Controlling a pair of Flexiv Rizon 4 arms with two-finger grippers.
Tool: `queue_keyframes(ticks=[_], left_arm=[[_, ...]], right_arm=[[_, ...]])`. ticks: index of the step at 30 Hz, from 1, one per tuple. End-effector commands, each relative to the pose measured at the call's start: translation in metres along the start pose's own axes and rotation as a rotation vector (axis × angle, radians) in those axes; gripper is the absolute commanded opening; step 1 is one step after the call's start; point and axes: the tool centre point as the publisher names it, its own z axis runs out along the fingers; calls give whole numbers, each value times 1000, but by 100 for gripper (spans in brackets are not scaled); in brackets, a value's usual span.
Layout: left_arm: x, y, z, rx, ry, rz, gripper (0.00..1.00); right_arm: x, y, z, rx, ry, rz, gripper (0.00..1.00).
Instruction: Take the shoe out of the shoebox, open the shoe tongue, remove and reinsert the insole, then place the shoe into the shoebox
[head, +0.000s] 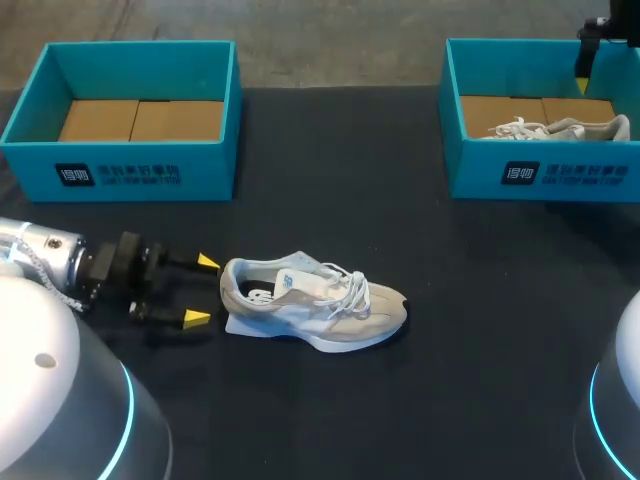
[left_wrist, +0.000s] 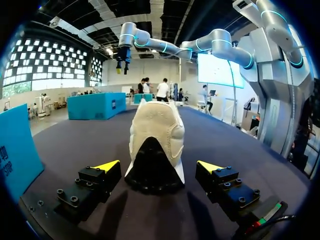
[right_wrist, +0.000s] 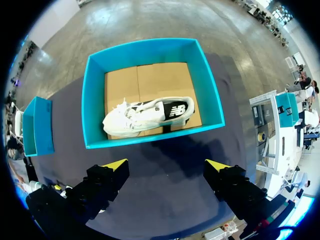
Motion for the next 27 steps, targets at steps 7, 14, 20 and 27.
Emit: queue_keyframes(ticks=[7, 14, 20, 27], left_arm=[[-4, 4, 17, 1, 5, -13, 100], [-6, 2, 25, 5, 21, -19, 100], [-5, 0, 33, 6, 37, -20, 100], [-3, 2, 44, -6, 48, -16, 100]], right_arm=[[0, 0, 0, 0, -1, 0, 100], [0, 0, 0, 0, -1, 0, 100], [0, 0, 0, 0, -1, 0, 100], [0, 0, 0, 0, -1, 0, 100]])
